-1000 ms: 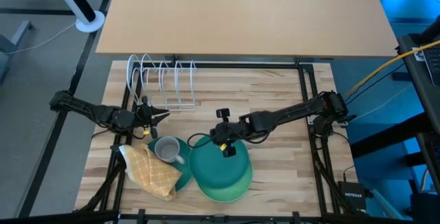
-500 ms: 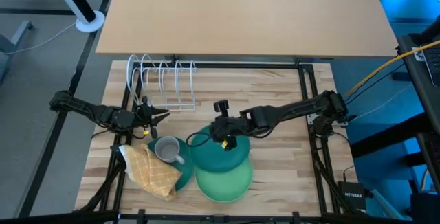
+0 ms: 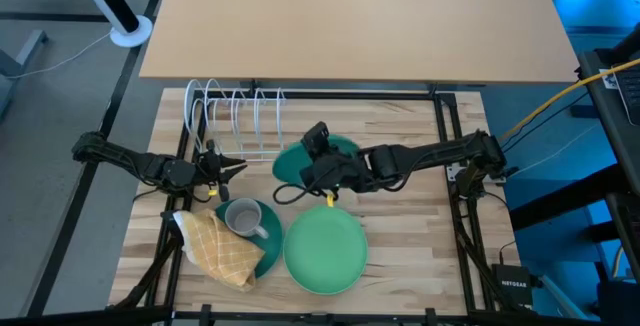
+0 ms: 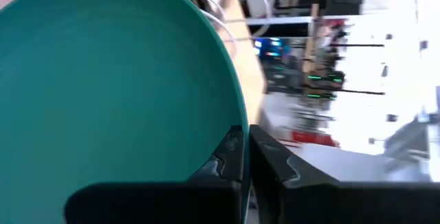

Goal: Sort dishes
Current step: Put the right dark green plate into the dish rack

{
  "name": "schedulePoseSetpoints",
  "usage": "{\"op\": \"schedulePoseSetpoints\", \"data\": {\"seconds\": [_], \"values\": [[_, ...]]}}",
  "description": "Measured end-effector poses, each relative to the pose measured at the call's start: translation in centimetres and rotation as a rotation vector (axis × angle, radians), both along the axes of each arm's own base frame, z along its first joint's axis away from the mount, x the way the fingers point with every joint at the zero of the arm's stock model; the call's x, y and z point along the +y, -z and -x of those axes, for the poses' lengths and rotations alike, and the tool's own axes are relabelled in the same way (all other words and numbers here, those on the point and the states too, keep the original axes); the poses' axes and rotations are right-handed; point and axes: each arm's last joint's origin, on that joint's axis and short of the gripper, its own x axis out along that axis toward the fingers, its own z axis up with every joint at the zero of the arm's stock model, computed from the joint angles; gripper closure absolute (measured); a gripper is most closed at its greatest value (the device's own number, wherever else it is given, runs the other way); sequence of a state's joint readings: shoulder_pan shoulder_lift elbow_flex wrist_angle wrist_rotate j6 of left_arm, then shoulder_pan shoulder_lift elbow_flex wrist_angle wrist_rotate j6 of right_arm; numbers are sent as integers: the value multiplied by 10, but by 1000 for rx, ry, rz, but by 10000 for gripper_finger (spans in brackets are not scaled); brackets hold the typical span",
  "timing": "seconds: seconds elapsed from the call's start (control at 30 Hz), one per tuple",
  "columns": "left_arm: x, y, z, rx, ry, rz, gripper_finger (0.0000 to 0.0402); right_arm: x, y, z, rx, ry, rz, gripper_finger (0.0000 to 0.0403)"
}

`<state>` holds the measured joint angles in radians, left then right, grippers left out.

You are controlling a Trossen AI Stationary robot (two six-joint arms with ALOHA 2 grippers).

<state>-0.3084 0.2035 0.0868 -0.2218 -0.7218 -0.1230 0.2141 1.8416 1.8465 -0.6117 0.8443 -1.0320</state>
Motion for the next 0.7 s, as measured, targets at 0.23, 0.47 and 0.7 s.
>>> {"op": "schedulePoseSetpoints", "data": {"seconds": [0.23,0.47,0.7], "values": [[0,0,0,0,0,0,343,-4,-6,-5,26,-55,105,394],[0,0,0,0,0,0,343,-2,-9,-7,18,-116,114,391],[0,0,0,-33,-18,66,343,-4,-10,-10,-7,-195,69,391]]}}
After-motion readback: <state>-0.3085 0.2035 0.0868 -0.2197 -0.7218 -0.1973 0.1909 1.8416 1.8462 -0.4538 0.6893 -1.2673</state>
